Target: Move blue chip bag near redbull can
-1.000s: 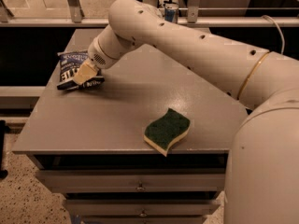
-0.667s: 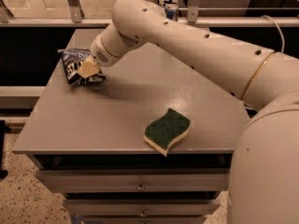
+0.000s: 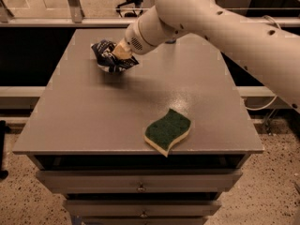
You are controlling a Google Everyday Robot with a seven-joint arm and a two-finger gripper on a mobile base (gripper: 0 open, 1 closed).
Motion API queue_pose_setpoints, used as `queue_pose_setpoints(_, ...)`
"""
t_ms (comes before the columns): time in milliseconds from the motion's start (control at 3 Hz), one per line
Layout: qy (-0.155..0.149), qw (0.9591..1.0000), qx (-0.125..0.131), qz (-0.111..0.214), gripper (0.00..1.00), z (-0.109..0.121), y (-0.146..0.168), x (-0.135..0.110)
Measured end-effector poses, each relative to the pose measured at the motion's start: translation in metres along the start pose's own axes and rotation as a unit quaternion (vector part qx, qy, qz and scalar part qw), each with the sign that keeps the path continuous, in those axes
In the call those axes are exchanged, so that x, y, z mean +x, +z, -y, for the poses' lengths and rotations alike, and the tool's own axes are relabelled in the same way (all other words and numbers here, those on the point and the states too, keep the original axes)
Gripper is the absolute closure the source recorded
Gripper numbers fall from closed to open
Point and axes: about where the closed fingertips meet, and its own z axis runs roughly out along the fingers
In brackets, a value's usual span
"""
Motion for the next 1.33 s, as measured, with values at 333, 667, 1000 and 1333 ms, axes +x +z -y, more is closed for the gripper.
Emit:
queue_pose_setpoints(333,0.000,1.0000,0.001,-0.001,1.00,0.001,0.000,0.000)
queue_pose_setpoints(667,0.006,0.9981,0.056,-0.026,1.00,0.031,-0.020,0.019)
queue_pose_setpoints(1000,0.016,0.9878,0.140,-0.065,1.00,0.083,-0.061,0.048)
queue_pose_setpoints(1333,0.026,0.9706,0.211,-0.112,1.00,0.133,-0.100,0.081)
